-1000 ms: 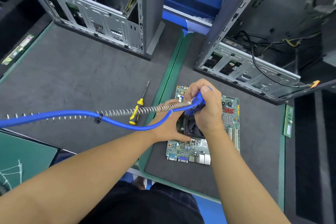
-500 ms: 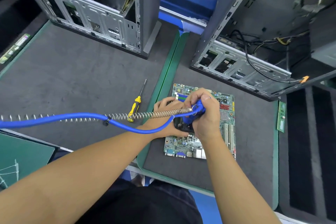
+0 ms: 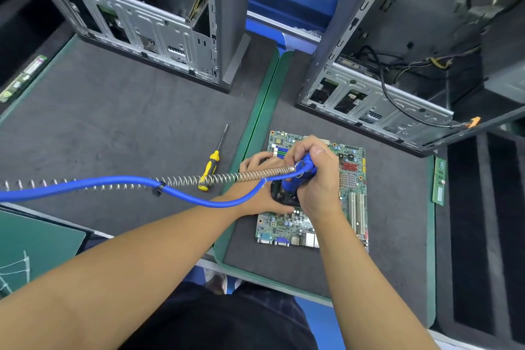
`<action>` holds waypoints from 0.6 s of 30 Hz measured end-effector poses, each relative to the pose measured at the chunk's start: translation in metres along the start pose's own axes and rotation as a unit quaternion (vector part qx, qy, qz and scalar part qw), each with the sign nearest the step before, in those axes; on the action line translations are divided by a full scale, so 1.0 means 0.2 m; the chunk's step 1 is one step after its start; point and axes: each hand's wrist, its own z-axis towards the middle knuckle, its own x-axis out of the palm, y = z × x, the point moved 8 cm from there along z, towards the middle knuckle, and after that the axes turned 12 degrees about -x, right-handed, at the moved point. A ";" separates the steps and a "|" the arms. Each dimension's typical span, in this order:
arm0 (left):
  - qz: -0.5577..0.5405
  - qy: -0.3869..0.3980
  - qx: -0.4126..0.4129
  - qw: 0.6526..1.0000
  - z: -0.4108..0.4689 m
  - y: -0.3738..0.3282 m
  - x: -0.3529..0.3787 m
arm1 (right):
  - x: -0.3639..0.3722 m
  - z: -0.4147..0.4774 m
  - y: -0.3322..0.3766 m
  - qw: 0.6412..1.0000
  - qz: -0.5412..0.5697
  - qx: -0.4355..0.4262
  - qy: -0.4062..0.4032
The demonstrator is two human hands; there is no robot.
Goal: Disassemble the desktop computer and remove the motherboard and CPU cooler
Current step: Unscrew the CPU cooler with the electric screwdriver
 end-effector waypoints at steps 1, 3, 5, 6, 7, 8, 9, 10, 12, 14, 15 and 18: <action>-0.004 -0.007 0.001 1.000 0.00 0.00 -0.01 | 0.00 0.00 0.00 1.000 0.000 0.001 -0.001; -0.014 -0.019 0.006 1.000 -0.01 -0.02 -0.04 | 0.00 0.01 0.00 1.000 0.005 -0.003 -0.001; -0.017 -0.013 0.012 1.000 -0.01 -0.03 -0.04 | 0.00 0.01 0.00 1.000 0.003 -0.006 0.006; -0.015 -0.007 0.011 1.000 -0.01 -0.04 -0.03 | 0.00 0.01 0.00 1.000 -0.004 -0.005 0.010; -0.011 -0.001 0.007 1.000 -0.01 -0.03 -0.03 | 0.01 0.00 0.00 1.000 -0.013 -0.004 0.015; -0.009 0.004 0.002 1.000 -0.01 -0.03 -0.02 | 0.01 0.00 0.01 1.000 -0.021 -0.002 0.018; -0.010 0.007 -0.003 1.000 -0.01 -0.02 -0.02 | 0.01 0.00 0.01 1.000 -0.025 0.001 0.017; -0.016 0.007 -0.006 1.000 0.00 -0.02 -0.02 | 0.01 0.00 0.01 1.000 -0.027 0.006 0.014; -0.024 0.004 -0.005 1.000 0.00 -0.03 -0.03 | 0.02 -0.02 0.01 0.999 -0.034 0.016 0.011; -0.018 0.002 -0.004 1.000 -0.01 -0.04 -0.04 | 0.08 -0.04 0.03 0.999 -0.028 0.010 0.037; -0.020 0.002 -0.007 1.000 -0.01 -0.05 -0.05 | 0.12 -0.06 0.03 0.998 -0.012 0.006 0.057; -0.034 -0.009 -0.010 0.999 -0.01 -0.05 -0.06 | 0.13 -0.08 0.04 0.999 -0.014 0.017 0.041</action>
